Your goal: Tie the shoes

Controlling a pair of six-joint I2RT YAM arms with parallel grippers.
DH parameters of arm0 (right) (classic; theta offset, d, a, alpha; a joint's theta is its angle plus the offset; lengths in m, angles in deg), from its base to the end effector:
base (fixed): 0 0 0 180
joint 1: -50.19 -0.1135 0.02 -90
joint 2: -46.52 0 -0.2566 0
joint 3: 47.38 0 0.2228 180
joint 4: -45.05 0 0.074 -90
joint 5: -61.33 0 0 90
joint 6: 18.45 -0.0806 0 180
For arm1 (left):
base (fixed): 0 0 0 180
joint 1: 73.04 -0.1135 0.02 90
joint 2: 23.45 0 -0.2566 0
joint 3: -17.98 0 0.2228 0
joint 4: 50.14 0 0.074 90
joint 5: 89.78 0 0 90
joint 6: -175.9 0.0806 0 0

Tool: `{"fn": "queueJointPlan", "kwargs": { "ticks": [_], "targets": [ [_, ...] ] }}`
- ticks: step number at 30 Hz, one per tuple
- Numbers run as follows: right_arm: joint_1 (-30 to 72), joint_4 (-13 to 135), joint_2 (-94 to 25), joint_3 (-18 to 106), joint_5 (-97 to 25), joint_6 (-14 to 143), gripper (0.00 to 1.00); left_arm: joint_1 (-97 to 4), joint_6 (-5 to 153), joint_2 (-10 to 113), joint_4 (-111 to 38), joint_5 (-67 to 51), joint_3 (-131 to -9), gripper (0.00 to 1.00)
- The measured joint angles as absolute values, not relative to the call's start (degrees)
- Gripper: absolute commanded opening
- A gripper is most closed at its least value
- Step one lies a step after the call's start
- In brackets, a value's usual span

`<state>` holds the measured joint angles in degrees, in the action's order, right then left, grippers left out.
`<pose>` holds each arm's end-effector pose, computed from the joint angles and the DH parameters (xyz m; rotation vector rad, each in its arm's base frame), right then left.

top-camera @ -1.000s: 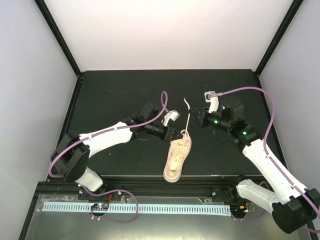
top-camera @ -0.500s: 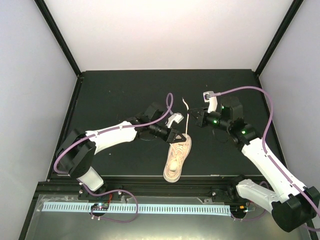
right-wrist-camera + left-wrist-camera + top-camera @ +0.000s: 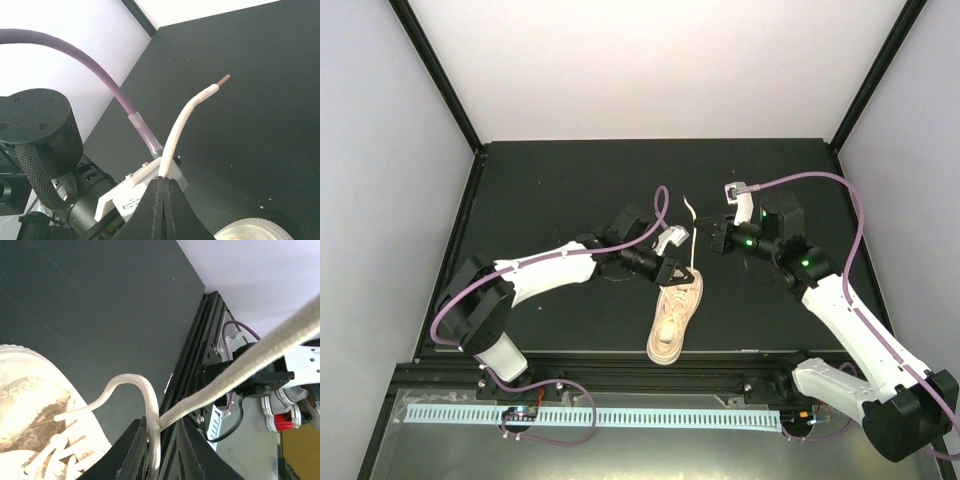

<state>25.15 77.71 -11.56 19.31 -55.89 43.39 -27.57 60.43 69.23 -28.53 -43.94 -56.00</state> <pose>0.1997 0.1340 0.3053 -0.2697 2.0856 1.0533 0.2009 -0.2843 0.2131 0.8816 2.3409 -1.4727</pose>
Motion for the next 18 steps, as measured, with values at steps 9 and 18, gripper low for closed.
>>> {"fn": "queueJointPlan", "kwargs": {
  "ticks": [9, 18],
  "targets": [
    [25.2, 77.7, -11.7, 19.3, -55.9, 43.4, 0.02, -27.6, 60.4, 69.2, -28.5, -40.6, -56.6, 0.20],
    [25.1, 77.7, -12.8, 19.3, -56.3, 43.3, 0.02, -27.4, 60.7, 69.2, -28.4, -38.7, -56.8, 0.14]
  ]
}}
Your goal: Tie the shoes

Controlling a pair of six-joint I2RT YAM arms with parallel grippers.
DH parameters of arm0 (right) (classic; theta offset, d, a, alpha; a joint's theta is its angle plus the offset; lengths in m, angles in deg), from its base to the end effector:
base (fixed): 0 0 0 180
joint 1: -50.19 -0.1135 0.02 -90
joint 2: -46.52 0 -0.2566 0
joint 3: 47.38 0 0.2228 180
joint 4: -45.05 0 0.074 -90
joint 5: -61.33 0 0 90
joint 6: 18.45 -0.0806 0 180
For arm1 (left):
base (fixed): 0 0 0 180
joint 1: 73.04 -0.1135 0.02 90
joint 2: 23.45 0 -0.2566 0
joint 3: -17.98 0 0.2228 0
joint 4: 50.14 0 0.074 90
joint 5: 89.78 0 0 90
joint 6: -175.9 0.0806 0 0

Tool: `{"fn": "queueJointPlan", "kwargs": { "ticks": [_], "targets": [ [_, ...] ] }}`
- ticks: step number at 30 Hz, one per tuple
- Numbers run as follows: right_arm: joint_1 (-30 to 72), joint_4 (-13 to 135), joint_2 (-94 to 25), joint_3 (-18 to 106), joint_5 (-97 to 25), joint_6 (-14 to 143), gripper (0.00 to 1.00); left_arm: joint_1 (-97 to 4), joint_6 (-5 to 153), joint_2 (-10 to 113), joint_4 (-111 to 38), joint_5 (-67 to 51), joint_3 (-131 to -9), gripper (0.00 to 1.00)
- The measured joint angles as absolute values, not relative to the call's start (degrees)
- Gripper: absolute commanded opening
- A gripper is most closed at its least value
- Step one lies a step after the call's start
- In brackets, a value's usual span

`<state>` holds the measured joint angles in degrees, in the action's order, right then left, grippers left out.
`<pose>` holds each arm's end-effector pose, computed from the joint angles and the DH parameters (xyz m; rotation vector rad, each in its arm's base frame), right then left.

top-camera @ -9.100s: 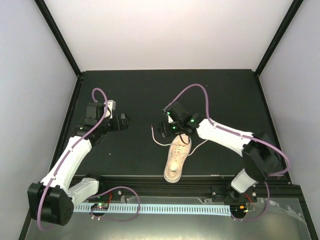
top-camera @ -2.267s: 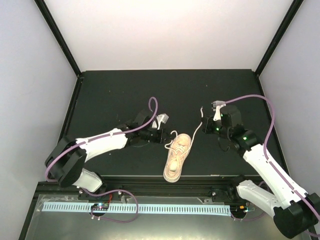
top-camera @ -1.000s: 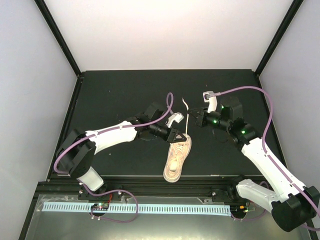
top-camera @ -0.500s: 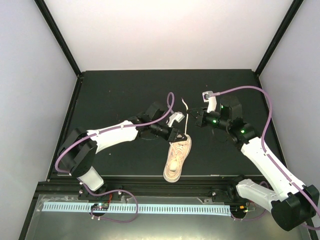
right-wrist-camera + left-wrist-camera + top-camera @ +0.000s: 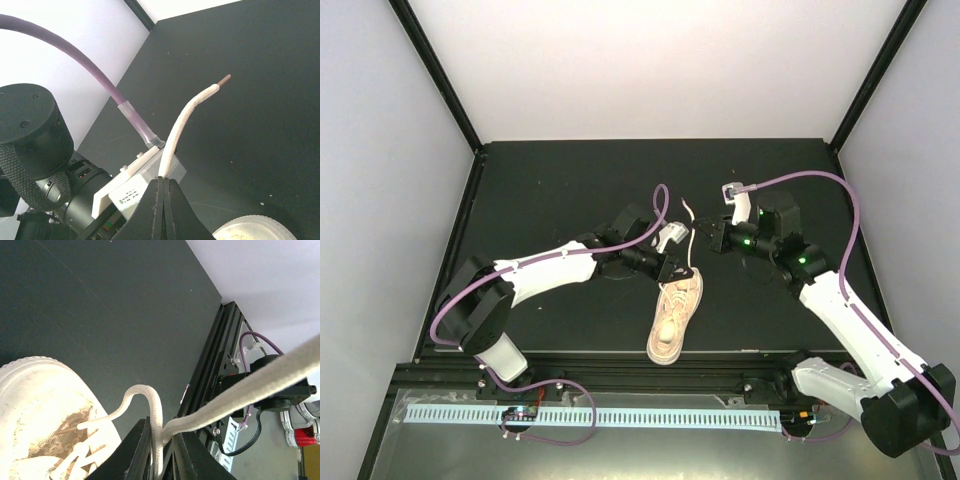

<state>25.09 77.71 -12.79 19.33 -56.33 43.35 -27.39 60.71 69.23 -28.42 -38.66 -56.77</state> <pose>0.2028 0.1363 0.3008 -0.2708 2.1082 1.0592 0.2080 -0.2851 0.2140 0.8346 2.3376 -1.3713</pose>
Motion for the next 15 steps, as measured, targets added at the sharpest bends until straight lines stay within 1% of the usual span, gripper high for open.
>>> {"fn": "queueJointPlan", "kwargs": {
  "ticks": [3, 9, 15],
  "targets": [
    [25.1, 77.7, -13.3, 19.3, -56.5, 43.3, 0.02, -27.2, 60.8, 69.2, -28.4, -38.5, -56.8, 0.14],
    [24.4, 77.7, -13.8, 19.3, -57.0, 43.3, 0.02, -26.9, 60.8, 69.2, -28.4, -38.1, -56.8, 0.19],
    [24.1, 77.7, -14.0, 19.9, -57.1, 43.3, 0.02, -26.8, 60.8, 69.2, -28.4, -37.1, -57.2, 0.19]
  ]
}}
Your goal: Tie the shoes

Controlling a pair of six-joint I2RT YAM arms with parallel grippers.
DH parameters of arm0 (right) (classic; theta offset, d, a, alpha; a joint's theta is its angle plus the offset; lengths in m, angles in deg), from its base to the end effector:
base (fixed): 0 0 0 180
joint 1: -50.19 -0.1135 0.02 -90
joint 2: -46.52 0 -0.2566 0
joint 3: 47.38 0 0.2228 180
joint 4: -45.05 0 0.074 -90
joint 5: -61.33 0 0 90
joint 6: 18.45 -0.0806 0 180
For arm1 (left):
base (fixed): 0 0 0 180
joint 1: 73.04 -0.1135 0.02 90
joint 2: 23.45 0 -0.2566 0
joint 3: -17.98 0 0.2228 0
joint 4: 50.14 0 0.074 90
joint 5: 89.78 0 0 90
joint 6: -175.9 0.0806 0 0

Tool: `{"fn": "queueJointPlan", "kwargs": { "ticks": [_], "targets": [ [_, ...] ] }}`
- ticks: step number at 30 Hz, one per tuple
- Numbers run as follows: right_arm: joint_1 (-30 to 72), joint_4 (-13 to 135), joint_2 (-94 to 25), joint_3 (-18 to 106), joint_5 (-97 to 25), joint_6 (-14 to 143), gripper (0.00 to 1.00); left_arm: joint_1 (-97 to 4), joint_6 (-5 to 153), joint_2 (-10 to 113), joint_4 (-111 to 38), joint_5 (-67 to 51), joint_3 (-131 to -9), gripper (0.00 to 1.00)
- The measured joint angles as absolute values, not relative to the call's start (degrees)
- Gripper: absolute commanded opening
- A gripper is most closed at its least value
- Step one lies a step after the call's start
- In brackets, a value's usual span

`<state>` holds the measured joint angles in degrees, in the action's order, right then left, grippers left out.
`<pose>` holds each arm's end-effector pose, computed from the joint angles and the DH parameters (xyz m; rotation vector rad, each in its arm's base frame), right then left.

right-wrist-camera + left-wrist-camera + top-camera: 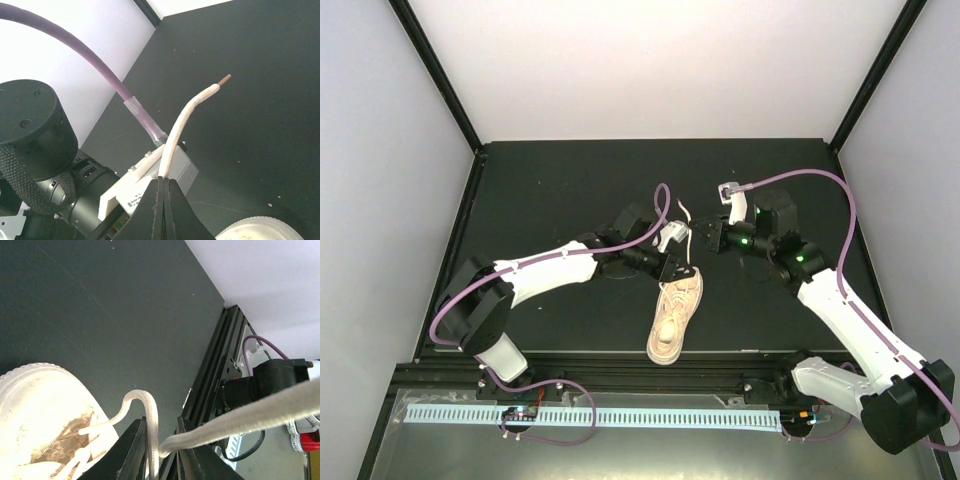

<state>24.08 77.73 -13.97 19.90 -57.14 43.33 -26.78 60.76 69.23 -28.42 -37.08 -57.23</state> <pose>0.2032 0.1424 0.2999 -0.2970 2.1210 1.0822 0.2078 -0.2878 0.2157 0.8327 2.3300 -1.3467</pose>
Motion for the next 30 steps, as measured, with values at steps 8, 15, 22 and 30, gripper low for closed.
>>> {"fn": "queueJointPlan", "kwargs": {
  "ticks": [8, 15, 22, 30],
  "targets": [
    [23.7, 77.7, -14.1, 20.2, -57.1, 43.2, 0.02, -26.7, 60.7, 69.2, -28.4, -35.4, -57.5, 0.07],
    [23.5, 77.3, -15.1, 20.2, -57.1, 43.1, 0.02, -26.4, 60.7, 69.2, -28.1, -34.5, -57.5, 0.02],
    [23.1, 76.0, -18.9, 20.1, -56.4, 42.3, 0.55, -26.4, 59.0, 64.3, -28.6, -33.0, -52.9, 0.02],
    [23.0, 78.7, -15.7, 17.9, -50.8, 43.9, 0.80, -26.4, 55.9, 59.0, -31.7, -32.3, -47.3, 0.01]
  ]
}}
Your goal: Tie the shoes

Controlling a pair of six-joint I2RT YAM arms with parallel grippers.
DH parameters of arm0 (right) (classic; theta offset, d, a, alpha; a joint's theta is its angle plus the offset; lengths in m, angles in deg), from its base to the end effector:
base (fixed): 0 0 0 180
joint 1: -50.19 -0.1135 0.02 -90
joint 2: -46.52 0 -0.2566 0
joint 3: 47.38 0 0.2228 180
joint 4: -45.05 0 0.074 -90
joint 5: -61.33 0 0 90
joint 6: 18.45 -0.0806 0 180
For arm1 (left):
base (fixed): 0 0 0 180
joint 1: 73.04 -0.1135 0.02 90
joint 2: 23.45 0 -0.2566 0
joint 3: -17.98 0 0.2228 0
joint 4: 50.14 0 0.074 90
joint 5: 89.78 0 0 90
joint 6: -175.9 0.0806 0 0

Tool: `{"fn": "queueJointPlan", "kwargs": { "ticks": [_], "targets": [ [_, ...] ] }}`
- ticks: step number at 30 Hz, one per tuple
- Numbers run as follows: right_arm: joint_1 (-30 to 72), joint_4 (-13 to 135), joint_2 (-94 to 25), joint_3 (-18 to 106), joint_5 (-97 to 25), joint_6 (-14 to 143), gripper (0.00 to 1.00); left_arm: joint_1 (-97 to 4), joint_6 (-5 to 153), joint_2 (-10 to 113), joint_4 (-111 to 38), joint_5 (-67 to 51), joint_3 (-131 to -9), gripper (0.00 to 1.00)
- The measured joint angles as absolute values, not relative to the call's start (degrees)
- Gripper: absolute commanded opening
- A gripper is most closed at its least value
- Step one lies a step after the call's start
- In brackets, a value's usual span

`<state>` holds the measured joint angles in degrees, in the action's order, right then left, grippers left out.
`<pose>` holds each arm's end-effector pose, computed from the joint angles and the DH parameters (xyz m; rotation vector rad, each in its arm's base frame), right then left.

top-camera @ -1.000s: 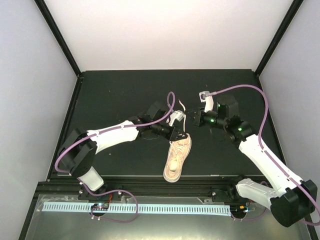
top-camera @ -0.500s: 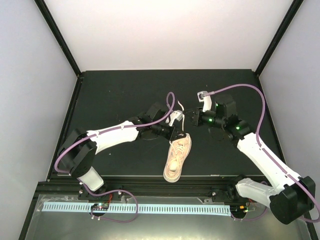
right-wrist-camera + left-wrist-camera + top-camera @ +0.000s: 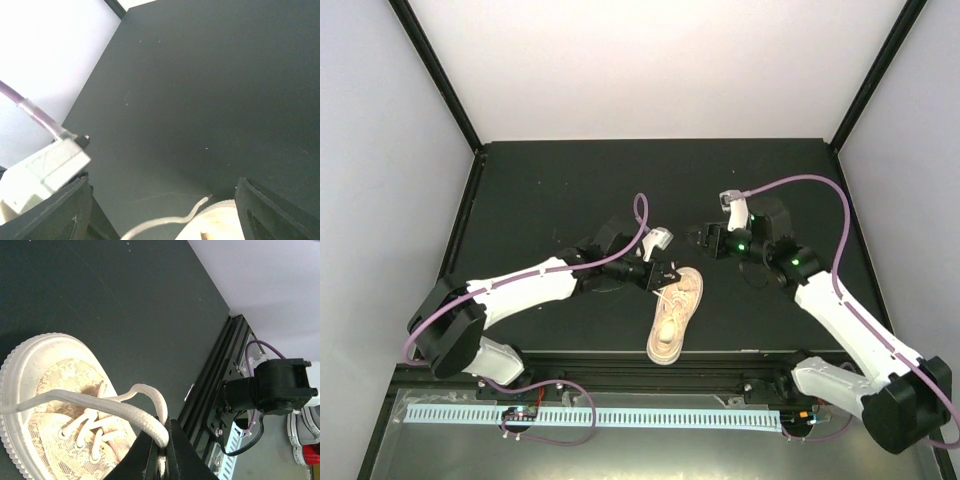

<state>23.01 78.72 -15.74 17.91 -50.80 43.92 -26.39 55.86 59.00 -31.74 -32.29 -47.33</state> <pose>0.2094 0.1416 0.2766 -0.2370 2.2046 0.9607 0.1845 -0.2586 0.2197 0.7027 2.3218 -1.3145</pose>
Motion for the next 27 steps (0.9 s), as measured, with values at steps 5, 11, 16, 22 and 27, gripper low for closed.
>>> {"fn": "queueJointPlan", "kwargs": {
  "ticks": [5, 11, 16, 22, 27],
  "targets": [
    [23.7, 77.0, -10.3, 11.5, -49.9, 44.2, 0.72, -26.4, 55.1, 59.0, -32.1, -32.1, -47.3, 0.02],
    [23.9, 74.2, -6.8, -3.4, -51.8, 43.6, 0.66, -26.4, 54.7, 59.0, -32.1, -32.1, -47.3, 0.01],
    [23.9, 73.4, -3.6, -8.1, -52.5, 46.3, 0.58, -26.4, 54.6, 59.0, -32.0, -32.2, -47.3, 0.02],
    [23.8, 68.4, -6.1, -8.1, -55.4, 49.8, 0.50, -26.4, 54.2, 59.0, -32.0, -32.2, -47.3, 0.02],
    [22.6, 65.4, -11.3, -8.0, -58.7, 51.2, 0.50, -26.4, 54.1, 59.1, -32.0, -32.2, -47.4, 0.02]
  ]
}}
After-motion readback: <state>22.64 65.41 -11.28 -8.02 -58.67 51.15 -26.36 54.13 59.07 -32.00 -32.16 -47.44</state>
